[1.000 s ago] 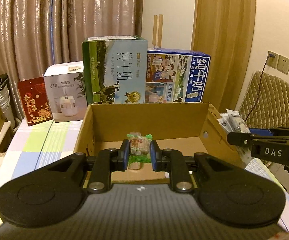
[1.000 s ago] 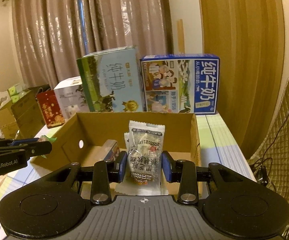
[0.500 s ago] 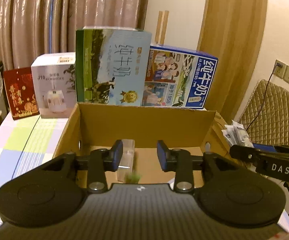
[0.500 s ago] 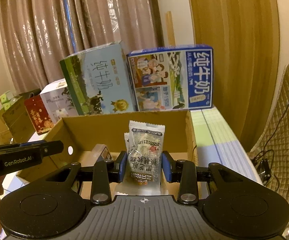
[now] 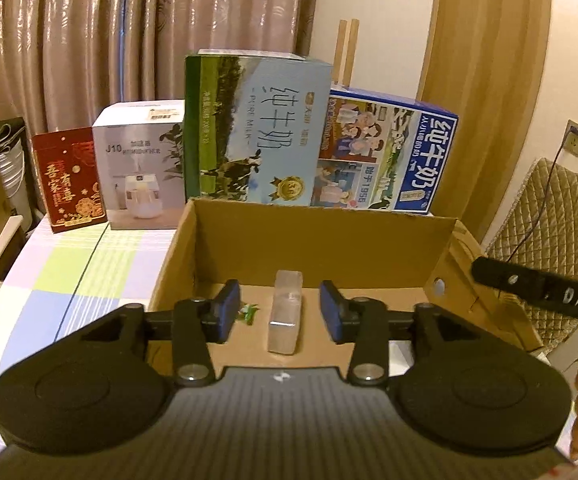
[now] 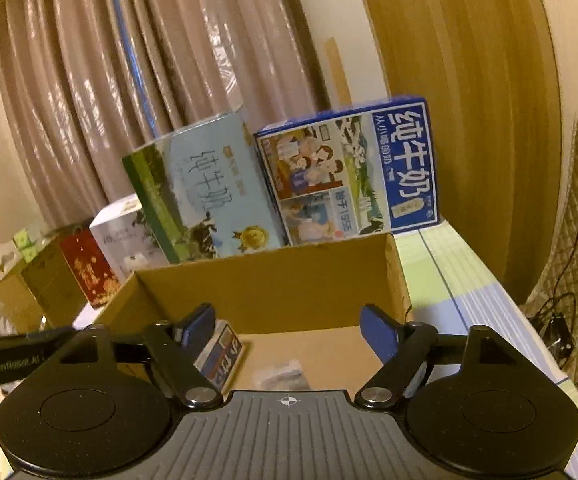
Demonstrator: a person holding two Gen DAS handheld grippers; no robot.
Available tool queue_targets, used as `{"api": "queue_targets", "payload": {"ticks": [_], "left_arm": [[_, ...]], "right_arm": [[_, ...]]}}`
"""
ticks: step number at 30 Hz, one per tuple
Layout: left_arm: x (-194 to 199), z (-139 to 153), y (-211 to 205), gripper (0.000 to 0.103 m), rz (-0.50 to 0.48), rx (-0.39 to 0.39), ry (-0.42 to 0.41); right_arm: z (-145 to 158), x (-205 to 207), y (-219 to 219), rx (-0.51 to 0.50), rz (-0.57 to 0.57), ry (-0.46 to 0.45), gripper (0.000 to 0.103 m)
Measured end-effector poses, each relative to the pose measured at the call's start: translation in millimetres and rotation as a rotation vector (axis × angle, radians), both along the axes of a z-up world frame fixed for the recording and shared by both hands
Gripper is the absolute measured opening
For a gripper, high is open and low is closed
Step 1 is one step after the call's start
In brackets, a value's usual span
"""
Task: Organize objects
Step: 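Carry both snacks into the cardboard box and open both grippers, then move both tools back toward the remaining items on the table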
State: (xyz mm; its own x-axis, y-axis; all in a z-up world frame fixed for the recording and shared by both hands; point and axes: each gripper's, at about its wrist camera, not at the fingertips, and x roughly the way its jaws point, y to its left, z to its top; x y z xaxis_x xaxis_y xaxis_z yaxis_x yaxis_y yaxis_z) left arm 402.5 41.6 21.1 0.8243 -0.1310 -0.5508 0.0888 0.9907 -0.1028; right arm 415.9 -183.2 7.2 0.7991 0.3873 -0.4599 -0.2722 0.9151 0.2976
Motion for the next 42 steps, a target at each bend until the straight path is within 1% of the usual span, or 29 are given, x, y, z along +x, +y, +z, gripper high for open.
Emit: {"api": "queue_targets", "payload": {"ticks": [4, 6, 8, 13, 15, 18, 22, 25, 28, 30, 33, 36, 38, 42], "left_arm": [[0, -2, 6, 0.053, 0.017, -0.010, 0.012], [-2, -2, 6, 0.061, 0.011, -0.007, 0.010], [-5, -2, 4, 0.066, 0.001, 0.003, 0.004], [-17, 0, 2, 0.070, -0.015, 0.011, 0.008], [-24, 1, 1, 0.074, -0.017, 0.014, 0.005], [-36, 4, 1, 0.078, -0.022, 0.020, 0.000], [-53, 6, 3, 0.084, -0.015, 0.015, -0.002], [-66, 6, 3, 0.087, -0.012, 0.029, 0.003], [-81, 5, 6, 0.092, -0.011, 0.035, 0.004], [-92, 4, 9, 0.095, -0.006, 0.035, 0.011], [-109, 3, 13, 0.099, 0.006, 0.023, 0.024], [-127, 3, 17, 0.102, 0.013, 0.011, 0.022], [-141, 3, 19, 0.102, 0.013, 0.012, 0.020], [-167, -4, 20, 0.102, 0.010, 0.040, 0.034]], "right_arm": [[0, -1, -2, -0.014, -0.007, 0.004, 0.076], [1, -1, -2, -0.018, -0.006, 0.004, 0.076], [2, -4, -3, -0.020, -0.010, 0.000, 0.076], [6, -15, -4, -0.030, -0.012, -0.010, 0.077], [7, -22, -2, -0.043, -0.005, -0.014, 0.077], [9, -32, -1, -0.064, 0.000, -0.018, 0.077], [9, -47, -6, -0.061, -0.003, -0.005, 0.077], [8, -62, -9, -0.077, 0.006, 0.005, 0.077], [5, -76, -14, -0.086, 0.011, 0.017, 0.077], [4, -85, -18, -0.097, 0.016, 0.025, 0.079], [5, -98, -21, -0.105, 0.014, 0.021, 0.092], [5, -112, -23, -0.107, 0.021, 0.020, 0.101], [3, -122, -25, -0.112, 0.039, 0.023, 0.101], [-6, -143, -28, -0.152, 0.076, 0.040, 0.101]]}}
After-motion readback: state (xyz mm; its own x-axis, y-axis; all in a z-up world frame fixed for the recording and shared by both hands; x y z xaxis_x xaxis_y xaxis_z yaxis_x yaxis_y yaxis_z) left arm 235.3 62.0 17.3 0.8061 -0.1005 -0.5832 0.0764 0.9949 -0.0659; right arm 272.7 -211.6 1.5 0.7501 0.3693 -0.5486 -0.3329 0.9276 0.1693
